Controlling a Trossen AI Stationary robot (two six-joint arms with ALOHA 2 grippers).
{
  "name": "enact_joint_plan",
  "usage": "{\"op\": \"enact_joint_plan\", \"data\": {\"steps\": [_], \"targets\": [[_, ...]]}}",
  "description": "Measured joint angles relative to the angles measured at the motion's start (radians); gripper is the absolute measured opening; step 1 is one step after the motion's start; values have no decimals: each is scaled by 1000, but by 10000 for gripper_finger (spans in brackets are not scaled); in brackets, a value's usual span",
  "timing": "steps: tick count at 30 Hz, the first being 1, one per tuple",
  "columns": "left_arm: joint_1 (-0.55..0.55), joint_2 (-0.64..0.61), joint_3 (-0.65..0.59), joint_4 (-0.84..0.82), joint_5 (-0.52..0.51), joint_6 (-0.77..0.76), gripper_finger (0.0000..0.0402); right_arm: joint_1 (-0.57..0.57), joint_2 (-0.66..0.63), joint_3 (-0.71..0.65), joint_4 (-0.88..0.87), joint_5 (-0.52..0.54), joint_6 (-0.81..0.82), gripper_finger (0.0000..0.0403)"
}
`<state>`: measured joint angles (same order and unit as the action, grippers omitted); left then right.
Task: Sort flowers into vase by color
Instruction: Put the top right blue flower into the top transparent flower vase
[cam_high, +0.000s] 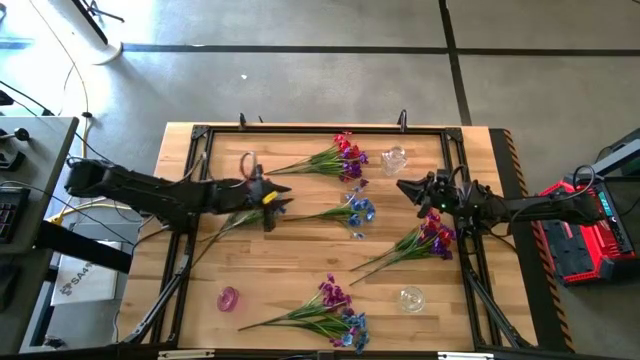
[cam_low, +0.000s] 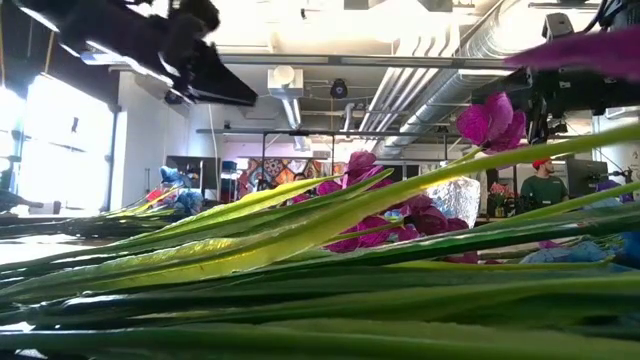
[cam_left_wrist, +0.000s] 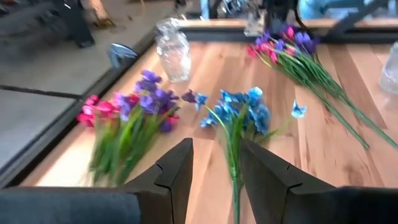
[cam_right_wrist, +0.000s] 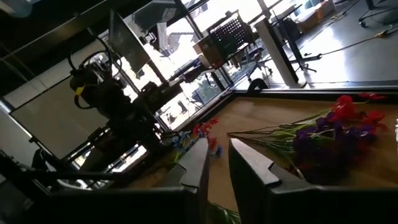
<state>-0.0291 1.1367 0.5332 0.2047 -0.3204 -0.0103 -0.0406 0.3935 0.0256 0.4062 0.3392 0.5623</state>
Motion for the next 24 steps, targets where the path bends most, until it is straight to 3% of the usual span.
{"op": "enact_joint_plan", "data": {"steps": [6, 10, 15, 24], "targets": [[49, 188, 90, 11, 84, 3, 151, 4, 0, 1, -106, -3, 12, 110], [55, 296, 137, 11, 94, 92, 166, 20, 0, 1, -133, -3, 41, 133], [59, 435, 211, 9, 188, 100, 168, 44, 0, 1, -121, -12, 43, 140], [99, 668, 426, -142, 196, 65, 168, 81, 0, 1, -138, -22, 40, 140]]}}
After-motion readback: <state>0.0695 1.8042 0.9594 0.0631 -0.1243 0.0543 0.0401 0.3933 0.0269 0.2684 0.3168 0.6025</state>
